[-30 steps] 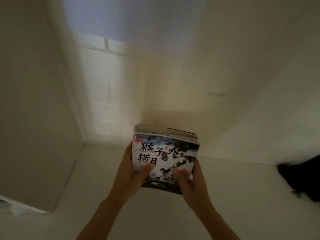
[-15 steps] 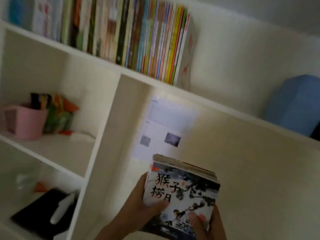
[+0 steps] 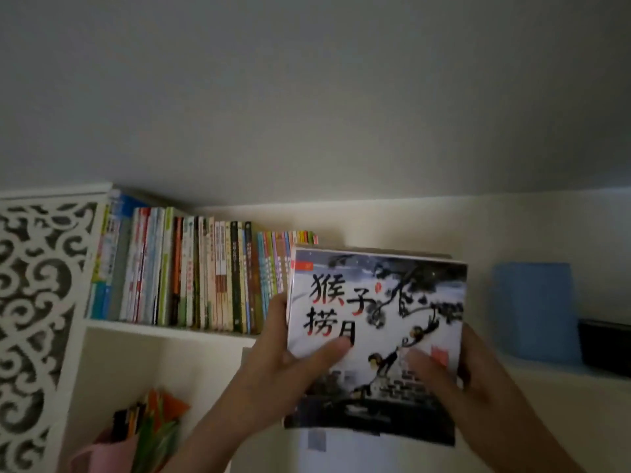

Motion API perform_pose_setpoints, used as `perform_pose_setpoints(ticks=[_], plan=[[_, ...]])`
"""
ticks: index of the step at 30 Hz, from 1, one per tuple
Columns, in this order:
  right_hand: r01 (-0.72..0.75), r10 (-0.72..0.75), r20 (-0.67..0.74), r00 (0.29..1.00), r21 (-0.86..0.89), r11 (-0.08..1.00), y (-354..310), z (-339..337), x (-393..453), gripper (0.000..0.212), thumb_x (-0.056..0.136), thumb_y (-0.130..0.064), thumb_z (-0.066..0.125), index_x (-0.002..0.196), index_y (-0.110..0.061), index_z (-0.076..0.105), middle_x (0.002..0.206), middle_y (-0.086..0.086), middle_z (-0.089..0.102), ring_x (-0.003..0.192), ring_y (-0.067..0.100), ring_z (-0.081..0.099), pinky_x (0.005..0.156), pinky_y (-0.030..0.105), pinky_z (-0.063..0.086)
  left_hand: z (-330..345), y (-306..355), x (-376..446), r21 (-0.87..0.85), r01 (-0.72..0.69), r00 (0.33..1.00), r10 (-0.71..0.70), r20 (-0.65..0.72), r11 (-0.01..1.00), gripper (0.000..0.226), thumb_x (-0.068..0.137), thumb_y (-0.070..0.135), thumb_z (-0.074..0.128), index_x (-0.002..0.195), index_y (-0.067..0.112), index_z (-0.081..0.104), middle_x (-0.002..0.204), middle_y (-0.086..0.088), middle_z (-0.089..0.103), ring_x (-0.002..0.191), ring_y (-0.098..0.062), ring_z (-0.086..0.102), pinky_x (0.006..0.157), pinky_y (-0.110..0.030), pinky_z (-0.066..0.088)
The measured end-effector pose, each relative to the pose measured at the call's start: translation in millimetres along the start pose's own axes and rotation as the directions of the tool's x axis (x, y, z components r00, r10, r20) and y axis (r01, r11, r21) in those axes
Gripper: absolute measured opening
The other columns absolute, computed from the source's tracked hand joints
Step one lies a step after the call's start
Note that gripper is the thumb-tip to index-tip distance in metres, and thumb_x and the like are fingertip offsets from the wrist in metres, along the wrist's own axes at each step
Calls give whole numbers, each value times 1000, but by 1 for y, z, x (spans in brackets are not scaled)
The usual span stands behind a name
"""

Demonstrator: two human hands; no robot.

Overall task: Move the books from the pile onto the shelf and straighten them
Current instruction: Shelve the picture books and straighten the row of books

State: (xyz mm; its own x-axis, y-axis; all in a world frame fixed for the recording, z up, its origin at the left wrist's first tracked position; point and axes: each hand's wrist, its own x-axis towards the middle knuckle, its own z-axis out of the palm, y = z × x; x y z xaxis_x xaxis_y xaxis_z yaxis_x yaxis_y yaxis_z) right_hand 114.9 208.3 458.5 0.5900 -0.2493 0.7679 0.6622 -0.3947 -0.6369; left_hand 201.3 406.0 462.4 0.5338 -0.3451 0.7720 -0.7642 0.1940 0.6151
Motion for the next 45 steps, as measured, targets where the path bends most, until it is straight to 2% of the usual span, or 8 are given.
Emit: perform_pose_setpoints(ticks=[5,9,15,22,28,33,39,45], plan=[[-9,23,159,987,-90,996,15,-14,93,35,86,-36,63,121,-35,56,112,-21,67,106,-3,62,97,28,47,6,-20,88,109,-5,999,10,-40,994,52,78,33,71,115,34,35,116,12,61,100,1,64,75,-12,54],[-60,101,221,970,-184,981,55,-19,128,65,78,-56,66,133,-27,47,130,-10,59,122,13,54,107,45,43,19,-52,120,171,25,999,-18,-41,985,58,85,28,69,126,23,28,110,23,49,102,4,53,69,-2,47],[-179,229,288,930,-190,965,92,-20,149,28,90,-34,61,117,-27,57,111,-9,70,101,8,67,89,30,55,27,-94,135,133,109,994,-104,-40,985,54,85,34,67,119,31,25,109,21,49,101,-1,54,90,-27,48],[-158,287,407,867,-323,933,109,-33,177,42,82,-22,72,120,-29,55,115,-12,68,105,7,65,87,28,57,-20,-105,122,-30,179,969,-171,180,983,89,74,25,74,144,42,24,131,10,55,117,-13,58,90,-40,55],[-243,404,564,720,-340,908,137,-13,229,49,85,-15,71,129,-22,49,129,-3,62,118,18,60,97,46,51,-13,-103,128,578,3,998,38,-59,816,104,52,50,82,141,31,30,127,15,47,115,-8,52,96,-34,52],[-278,426,621,658,-326,904,147,11,254,55,85,1,67,132,-19,47,126,4,64,117,20,61,98,47,50,-15,-115,133,608,-73,994,110,-25,791,116,56,43,87,138,49,5,136,17,38,118,-9,51,101,-34,49],[16,260,384,886,-586,810,134,23,234,82,75,-21,81,140,-32,32,125,8,57,94,20,67,81,40,58,-19,-123,131,685,-149,979,204,0,713,106,59,44,84,142,41,18,140,20,14,122,-8,42,108,-31,42],[204,85,691,718,-326,923,105,40,185,112,65,-47,83,140,-65,2,141,-35,40,131,-5,42,99,31,50,-15,-132,138,773,-234,961,262,91,590,111,74,39,77,153,28,-1,157,9,-13,145,-10,1,118,-24,7]])
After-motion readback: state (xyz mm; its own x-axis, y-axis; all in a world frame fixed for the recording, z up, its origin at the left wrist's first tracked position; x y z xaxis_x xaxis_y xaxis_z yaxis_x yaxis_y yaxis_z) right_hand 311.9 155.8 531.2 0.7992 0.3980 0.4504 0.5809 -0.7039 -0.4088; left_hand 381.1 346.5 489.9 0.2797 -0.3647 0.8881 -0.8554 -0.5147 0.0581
